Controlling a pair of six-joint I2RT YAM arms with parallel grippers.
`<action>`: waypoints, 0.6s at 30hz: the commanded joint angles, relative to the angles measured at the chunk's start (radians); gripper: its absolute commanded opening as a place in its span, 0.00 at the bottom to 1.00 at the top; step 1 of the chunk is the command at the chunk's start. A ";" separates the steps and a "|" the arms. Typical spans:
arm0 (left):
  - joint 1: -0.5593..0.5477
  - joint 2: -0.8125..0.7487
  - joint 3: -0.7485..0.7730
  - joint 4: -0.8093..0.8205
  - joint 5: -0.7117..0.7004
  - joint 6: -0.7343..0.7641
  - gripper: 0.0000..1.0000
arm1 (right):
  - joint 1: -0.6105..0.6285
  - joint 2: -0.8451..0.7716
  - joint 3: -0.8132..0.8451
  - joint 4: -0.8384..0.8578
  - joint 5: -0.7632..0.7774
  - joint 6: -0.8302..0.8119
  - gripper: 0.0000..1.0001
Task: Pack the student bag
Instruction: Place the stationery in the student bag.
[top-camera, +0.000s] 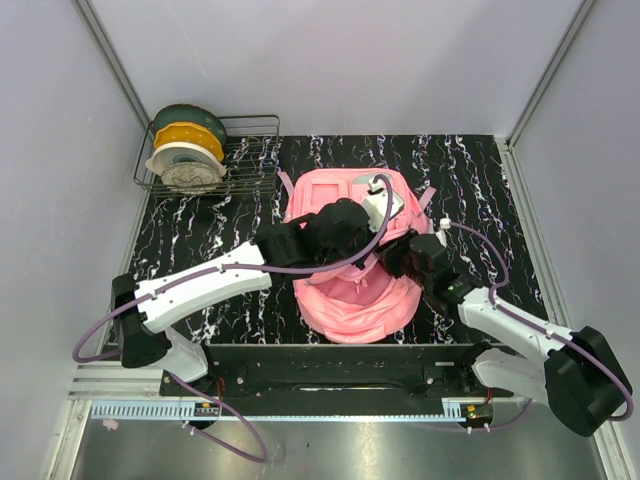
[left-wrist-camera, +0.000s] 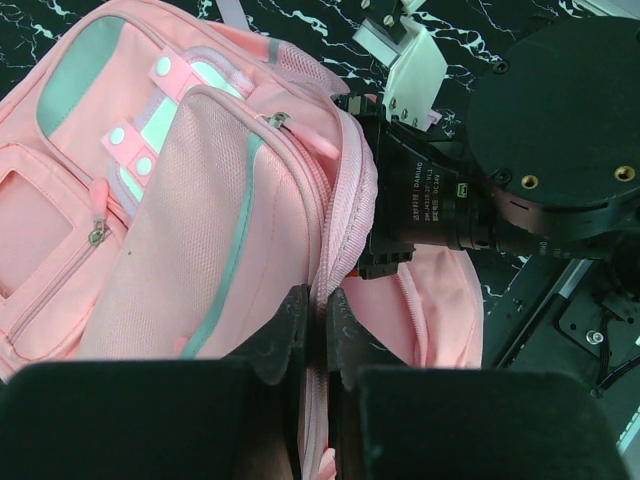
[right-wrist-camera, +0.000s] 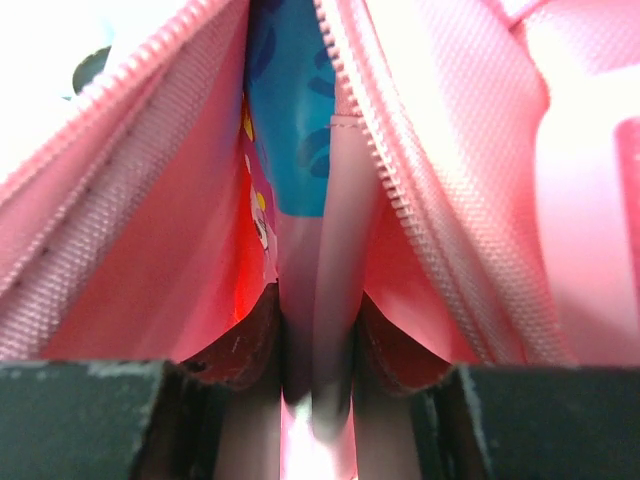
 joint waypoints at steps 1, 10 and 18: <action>-0.023 -0.055 0.081 0.176 0.050 -0.039 0.00 | 0.001 0.002 0.000 0.232 0.152 0.004 0.17; -0.018 -0.086 0.026 0.186 -0.025 -0.052 0.00 | 0.001 -0.172 -0.044 0.067 0.025 -0.086 0.61; 0.012 -0.101 -0.017 0.220 0.012 -0.074 0.00 | 0.001 -0.450 0.008 -0.255 0.054 -0.203 0.76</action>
